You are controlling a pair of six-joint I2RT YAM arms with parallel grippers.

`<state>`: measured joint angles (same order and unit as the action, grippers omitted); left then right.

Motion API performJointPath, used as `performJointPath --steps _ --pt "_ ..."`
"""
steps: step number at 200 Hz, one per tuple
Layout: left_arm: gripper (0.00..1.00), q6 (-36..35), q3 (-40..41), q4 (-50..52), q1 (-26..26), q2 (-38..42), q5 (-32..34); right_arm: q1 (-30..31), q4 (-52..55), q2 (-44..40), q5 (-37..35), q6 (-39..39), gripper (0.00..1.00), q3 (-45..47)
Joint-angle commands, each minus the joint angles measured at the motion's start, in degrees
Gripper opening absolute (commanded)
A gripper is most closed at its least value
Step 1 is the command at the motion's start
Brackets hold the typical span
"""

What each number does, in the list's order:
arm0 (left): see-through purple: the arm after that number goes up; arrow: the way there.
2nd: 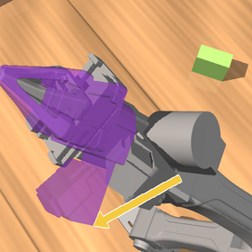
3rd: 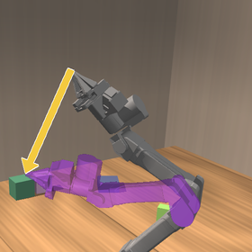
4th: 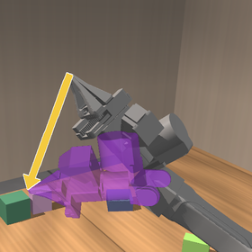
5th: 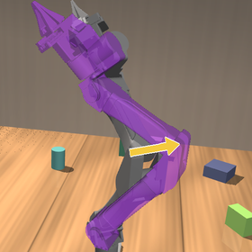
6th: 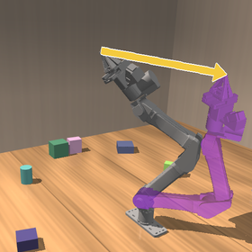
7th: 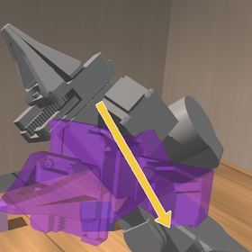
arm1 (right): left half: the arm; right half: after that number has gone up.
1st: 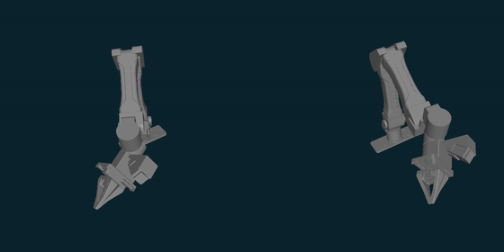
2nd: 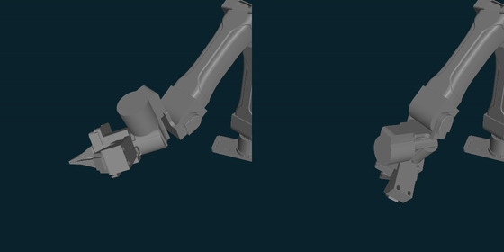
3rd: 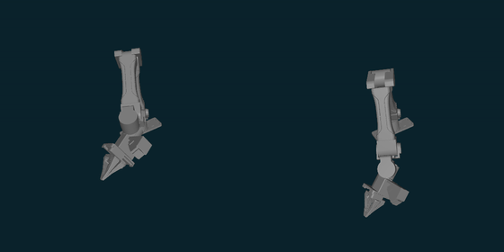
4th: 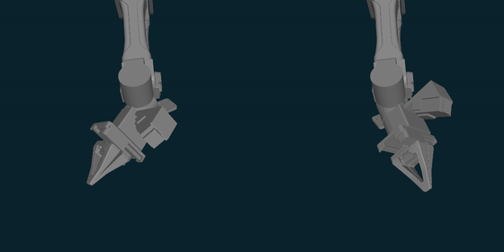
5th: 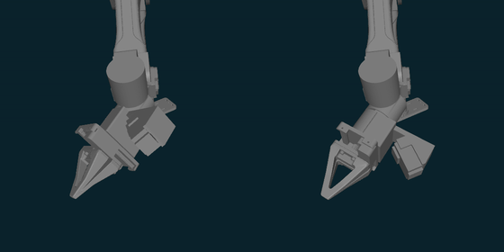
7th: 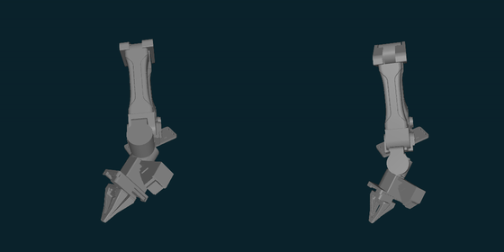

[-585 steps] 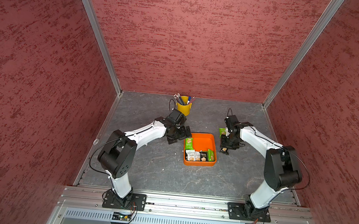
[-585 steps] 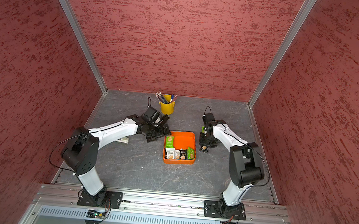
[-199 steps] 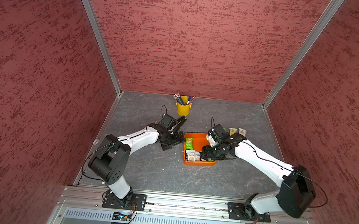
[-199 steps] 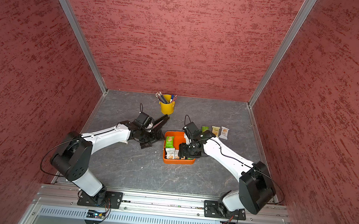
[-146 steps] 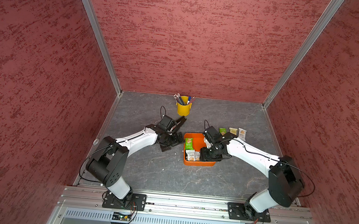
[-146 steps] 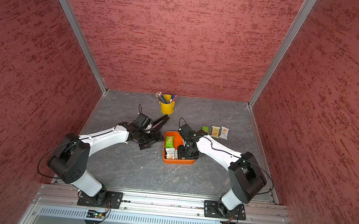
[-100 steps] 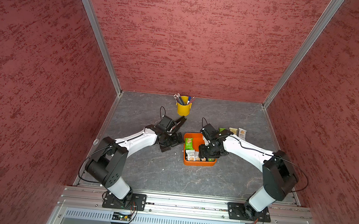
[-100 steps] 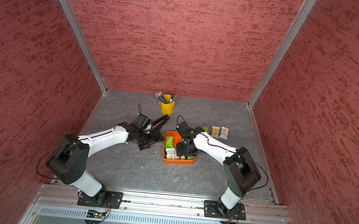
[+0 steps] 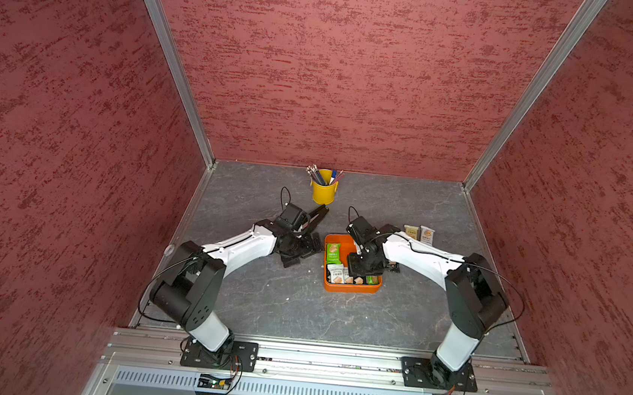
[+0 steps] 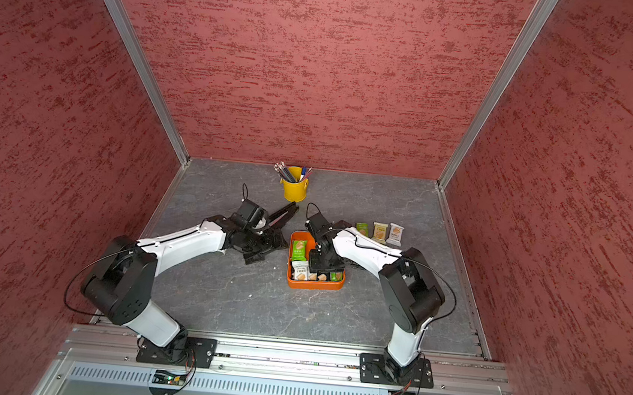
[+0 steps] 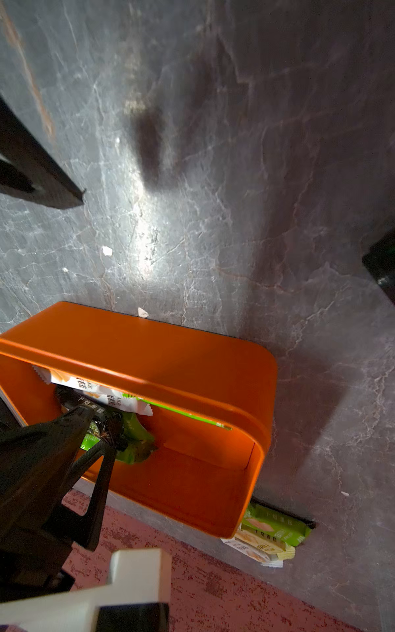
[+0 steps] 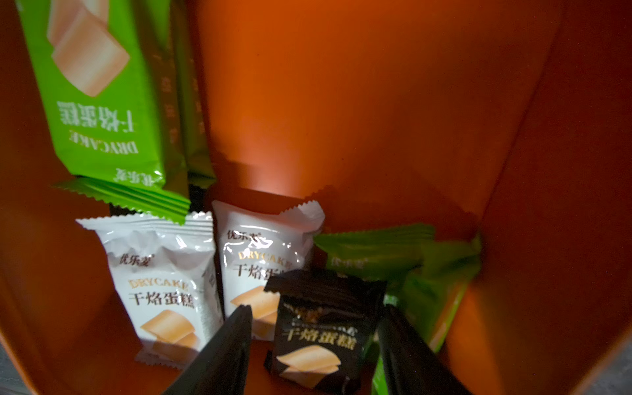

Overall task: Take the cookies out of the storage box
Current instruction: Pick up the cookie from the storage box.

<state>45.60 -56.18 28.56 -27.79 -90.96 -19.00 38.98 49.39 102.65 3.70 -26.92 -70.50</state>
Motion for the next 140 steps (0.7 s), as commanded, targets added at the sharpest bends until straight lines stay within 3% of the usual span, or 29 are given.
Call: performJointPath --steps 1,110,140 --pt "1.0 0.16 0.37 -0.79 0.46 0.88 0.81 0.44 0.28 0.95 -1.47 0.55 0.63 -1.31" --pt "1.0 0.74 1.43 -1.59 0.49 1.06 0.59 0.48 -0.17 3.25 -2.38 -0.08 0.58 -0.36" --pt "1.0 0.58 0.91 -1.54 0.52 1.18 0.57 0.48 -0.08 3.35 -2.83 -0.12 0.5 -0.6"
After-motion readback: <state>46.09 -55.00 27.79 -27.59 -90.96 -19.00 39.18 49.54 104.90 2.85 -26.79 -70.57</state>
